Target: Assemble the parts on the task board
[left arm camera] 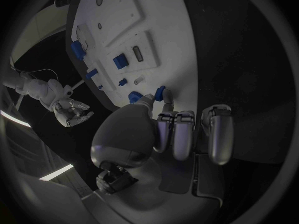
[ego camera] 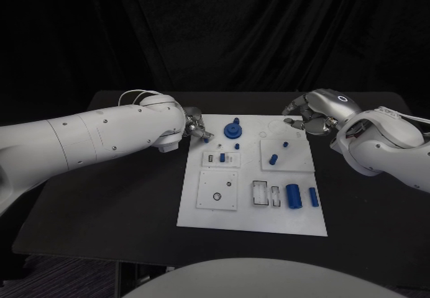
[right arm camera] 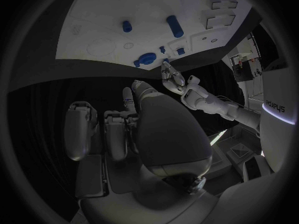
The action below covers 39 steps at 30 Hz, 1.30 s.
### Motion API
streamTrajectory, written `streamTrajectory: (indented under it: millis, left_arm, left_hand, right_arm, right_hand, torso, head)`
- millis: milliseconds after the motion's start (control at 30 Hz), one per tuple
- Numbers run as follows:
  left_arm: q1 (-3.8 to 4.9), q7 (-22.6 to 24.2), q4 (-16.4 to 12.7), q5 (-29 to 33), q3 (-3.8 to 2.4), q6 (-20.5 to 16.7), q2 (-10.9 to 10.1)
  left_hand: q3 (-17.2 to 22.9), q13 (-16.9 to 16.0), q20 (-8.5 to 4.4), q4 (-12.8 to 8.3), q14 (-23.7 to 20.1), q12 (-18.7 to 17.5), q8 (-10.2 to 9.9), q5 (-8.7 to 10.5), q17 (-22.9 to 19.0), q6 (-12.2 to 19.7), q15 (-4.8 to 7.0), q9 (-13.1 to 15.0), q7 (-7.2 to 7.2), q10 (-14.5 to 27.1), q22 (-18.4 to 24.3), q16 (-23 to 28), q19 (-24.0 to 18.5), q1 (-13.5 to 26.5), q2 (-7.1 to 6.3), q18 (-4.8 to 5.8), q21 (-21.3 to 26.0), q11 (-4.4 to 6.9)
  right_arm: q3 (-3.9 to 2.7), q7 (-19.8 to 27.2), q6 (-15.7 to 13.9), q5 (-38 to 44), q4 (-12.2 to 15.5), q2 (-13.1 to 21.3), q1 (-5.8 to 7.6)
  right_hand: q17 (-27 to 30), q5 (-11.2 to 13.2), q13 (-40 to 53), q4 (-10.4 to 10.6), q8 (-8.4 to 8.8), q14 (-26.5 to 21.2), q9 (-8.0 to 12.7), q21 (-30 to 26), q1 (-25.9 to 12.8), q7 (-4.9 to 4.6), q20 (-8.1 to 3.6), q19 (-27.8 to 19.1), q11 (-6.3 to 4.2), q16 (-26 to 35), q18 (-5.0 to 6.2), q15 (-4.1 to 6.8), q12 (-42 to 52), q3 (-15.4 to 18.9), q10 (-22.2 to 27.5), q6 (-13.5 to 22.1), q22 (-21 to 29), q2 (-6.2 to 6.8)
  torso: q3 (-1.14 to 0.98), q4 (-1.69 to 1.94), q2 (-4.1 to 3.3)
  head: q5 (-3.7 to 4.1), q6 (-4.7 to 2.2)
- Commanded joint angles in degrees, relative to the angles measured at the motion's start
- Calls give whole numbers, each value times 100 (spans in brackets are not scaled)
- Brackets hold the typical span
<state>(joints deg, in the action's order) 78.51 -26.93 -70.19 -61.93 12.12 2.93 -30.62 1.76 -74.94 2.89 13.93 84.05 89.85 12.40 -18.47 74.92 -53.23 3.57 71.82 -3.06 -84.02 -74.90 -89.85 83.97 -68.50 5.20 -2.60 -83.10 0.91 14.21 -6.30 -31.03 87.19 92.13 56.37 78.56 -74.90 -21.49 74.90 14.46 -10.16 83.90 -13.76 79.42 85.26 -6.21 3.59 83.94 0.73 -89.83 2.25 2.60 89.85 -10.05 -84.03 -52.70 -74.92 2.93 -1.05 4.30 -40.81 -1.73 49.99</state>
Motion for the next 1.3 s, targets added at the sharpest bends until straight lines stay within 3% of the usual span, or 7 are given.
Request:
streamTrajectory:
  millis: [33,167,300,933,1300]
  left_arm:
    - [-15,63,-14,22,-5,72,9]
    - [-18,62,-21,22,-5,52,-3]
    - [-20,67,-57,22,-5,8,-29]
    - [-22,129,-400,23,-5,-318,-290]
    - [-20,106,-1003,23,-5,-648,-673]
  left_hand:
    - [52,-1506,11,-5,595,15,-35,-29,1508,-40,-5,3,0,-598,-1003,-15,21,-71,2,24,31,-13]
    - [163,-1506,-2,-45,595,15,-59,-90,1508,-64,8,-3,15,-598,-1009,-15,23,-139,-7,24,33,1]
    - [344,-1506,-19,-83,595,15,-87,-286,1508,-106,27,-4,33,-598,-1024,-15,34,-201,-65,27,27,20]
    - [839,-1506,-47,-140,595,15,-147,-451,1508,-150,52,6,52,-598,-1027,-15,28,-278,-237,22,58,44]
    - [990,-1506,-53,-131,595,15,-146,-454,1508,-217,59,7,61,-598,-1051,-15,55,-252,-336,31,33,51]
  right_arm:
    - [-4,-63,13,36,-1,-3,-11]
    - [-4,-66,19,36,-6,-1,-11]
    - [-4,-68,22,36,-9,1,-12]
    - [-4,-84,37,36,-7,29,-16]
    - [-4,-97,49,36,1,50,-16]
  right_hand:
    - [-1510,-26,1510,22,33,610,9,-21,-20,-17,43,25,39,-17,40,-25,15,-25,-597,17,-1156,-34]
    - [-1510,-28,1510,22,33,610,10,-19,-21,-17,43,27,39,-17,39,-25,15,-27,-597,17,-1157,-33]
    - [-1510,-28,1510,22,33,610,10,-19,-21,-17,43,27,39,-17,39,-25,15,-27,-597,17,-1157,-33]
    - [-1510,-41,1510,15,33,610,13,-25,-12,-13,41,25,36,-17,41,-23,15,-39,-597,15,-1156,-35]
    - [-1510,-51,1510,9,34,610,14,-31,-4,-13,41,22,35,-17,42,-22,15,-46,-597,15,-1154,-36]
  torso:
    - [-1,1,1]
    - [-1,3,1]
    - [-3,6,5]
    - [1,8,4]
    - [-2,6,11]
  head:
    - [11,1]
    - [17,1]
    - [21,1]
    - [7,1]
    - [-13,1]
